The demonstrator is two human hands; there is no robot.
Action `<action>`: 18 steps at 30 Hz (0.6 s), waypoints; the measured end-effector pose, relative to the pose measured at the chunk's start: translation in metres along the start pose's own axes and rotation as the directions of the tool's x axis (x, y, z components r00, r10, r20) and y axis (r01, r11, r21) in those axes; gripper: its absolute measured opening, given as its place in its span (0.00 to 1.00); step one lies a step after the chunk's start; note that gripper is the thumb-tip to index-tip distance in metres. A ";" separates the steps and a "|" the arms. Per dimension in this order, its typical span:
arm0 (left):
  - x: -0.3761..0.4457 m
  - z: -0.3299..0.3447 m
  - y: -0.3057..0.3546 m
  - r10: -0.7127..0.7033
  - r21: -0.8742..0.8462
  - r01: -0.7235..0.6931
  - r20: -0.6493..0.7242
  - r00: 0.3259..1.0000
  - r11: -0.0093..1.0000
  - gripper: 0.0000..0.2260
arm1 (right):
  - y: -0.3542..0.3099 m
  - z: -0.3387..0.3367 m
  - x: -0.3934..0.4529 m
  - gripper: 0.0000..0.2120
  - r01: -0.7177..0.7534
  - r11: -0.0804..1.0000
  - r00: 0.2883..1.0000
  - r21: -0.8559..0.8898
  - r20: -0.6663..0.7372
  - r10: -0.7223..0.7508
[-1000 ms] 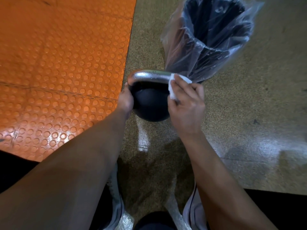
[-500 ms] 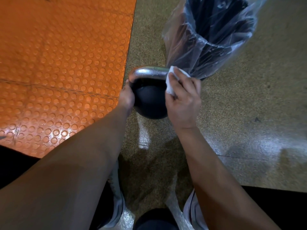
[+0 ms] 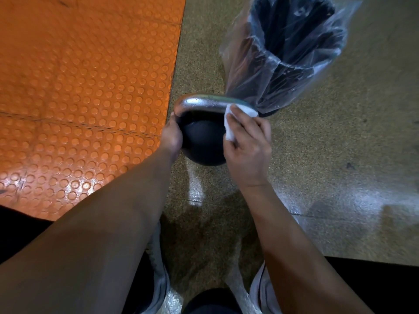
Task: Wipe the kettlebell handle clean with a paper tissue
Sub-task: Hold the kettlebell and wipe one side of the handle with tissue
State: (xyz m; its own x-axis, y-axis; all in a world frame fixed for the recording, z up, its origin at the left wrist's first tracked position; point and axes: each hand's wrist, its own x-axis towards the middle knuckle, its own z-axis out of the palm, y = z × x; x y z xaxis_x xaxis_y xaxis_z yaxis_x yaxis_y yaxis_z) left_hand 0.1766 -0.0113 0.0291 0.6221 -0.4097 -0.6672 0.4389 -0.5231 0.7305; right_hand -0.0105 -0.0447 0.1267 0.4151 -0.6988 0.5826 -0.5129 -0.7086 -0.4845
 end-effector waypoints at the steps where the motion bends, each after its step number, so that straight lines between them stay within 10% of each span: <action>1: 0.000 0.000 0.000 0.005 0.000 -0.005 -0.002 1.000 1.000 0.28 | 0.002 -0.001 0.003 0.15 -0.027 1.000 0.999 -0.012 -0.022 0.027; 18: -0.003 0.000 0.002 0.004 0.010 -0.004 0.005 1.000 1.000 0.30 | -0.008 0.006 0.008 0.14 0.036 0.999 0.998 0.028 0.047 -0.037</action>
State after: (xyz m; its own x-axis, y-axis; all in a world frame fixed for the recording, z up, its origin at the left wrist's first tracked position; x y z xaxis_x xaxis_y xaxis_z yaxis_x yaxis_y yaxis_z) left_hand 0.1759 -0.0113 0.0326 0.6207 -0.4158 -0.6647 0.4297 -0.5287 0.7320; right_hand 0.0010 -0.0451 0.1311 0.4692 -0.6757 0.5686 -0.4768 -0.7358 -0.4809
